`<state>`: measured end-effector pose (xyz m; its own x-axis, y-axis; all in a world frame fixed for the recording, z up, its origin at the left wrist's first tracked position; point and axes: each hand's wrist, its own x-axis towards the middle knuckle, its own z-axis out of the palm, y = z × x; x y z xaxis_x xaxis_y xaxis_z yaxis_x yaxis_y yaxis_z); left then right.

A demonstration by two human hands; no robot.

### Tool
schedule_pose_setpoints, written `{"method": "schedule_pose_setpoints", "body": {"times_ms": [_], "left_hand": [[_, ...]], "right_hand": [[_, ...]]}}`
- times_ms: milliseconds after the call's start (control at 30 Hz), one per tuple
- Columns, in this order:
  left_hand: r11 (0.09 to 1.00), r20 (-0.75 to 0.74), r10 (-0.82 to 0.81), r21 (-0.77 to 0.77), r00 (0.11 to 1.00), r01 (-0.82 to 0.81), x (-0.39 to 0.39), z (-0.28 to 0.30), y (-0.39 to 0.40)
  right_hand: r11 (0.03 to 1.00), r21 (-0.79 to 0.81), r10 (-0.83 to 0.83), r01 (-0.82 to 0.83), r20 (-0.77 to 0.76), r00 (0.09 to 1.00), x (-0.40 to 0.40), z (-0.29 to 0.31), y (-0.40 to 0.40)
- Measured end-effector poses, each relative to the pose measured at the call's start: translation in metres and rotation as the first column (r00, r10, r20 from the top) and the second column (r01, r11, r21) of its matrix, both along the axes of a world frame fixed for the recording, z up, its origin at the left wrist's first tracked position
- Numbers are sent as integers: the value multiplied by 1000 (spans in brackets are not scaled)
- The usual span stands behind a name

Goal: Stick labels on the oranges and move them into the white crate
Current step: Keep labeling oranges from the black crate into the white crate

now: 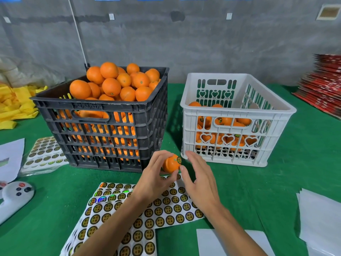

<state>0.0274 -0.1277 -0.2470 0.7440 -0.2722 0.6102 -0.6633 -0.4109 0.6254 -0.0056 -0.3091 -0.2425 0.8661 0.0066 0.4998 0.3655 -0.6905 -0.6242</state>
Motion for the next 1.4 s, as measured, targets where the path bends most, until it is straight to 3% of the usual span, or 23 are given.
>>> {"method": "schedule_pose_setpoints", "body": {"times_ms": [133, 300, 533, 700, 833, 933, 1000, 1133, 1200, 1300, 1400], "left_hand": [[1000, 1, 7, -31, 1000, -7, 4, 4, -1], [1000, 48, 22, -12, 999, -22, 10, 38, -4], [993, 174, 17, -118, 985, 4, 28, 124, -25], [997, 311, 75, -41, 947, -66, 55, 169, -59], [989, 168, 126, 59, 978, -138, 79, 185, -89], [944, 37, 203, 258, 979, -205, 93, 191, -97], [894, 24, 233, 389, 972, -223, 95, 197, -90], [783, 239, 231, 531, 943, -326, 86, 214, -54], [757, 270, 265, 537, 926, -373, 85, 224, -28], [740, 173, 397, 521, 901, -426, 93, 241, 15], [696, -20, 531, 580, 847, -423, 106, 249, 53]], "right_hand": [[989, -137, 58, -47, 79, 995, -3, 1, 5], [999, -38, 30, -26, 100, 995, 0, 4, 1], [998, 55, -50, 40, 177, 983, -1, 11, -1], [993, 87, -95, 74, 263, 960, -2, 22, -2], [999, 37, -48, 38, 318, 947, -4, 19, 1], [999, 37, -45, 35, 294, 955, -5, 18, 0], [999, 28, -37, 30, 294, 955, -4, 18, -2], [1000, -2, -11, 12, 292, 956, -1, 19, 1], [1000, -13, 12, -8, 287, 958, -1, 21, 5], [994, -70, 100, -83, 300, 949, -1, 24, 11], [989, -107, 129, -101, 294, 947, -1, 23, 14]]}}
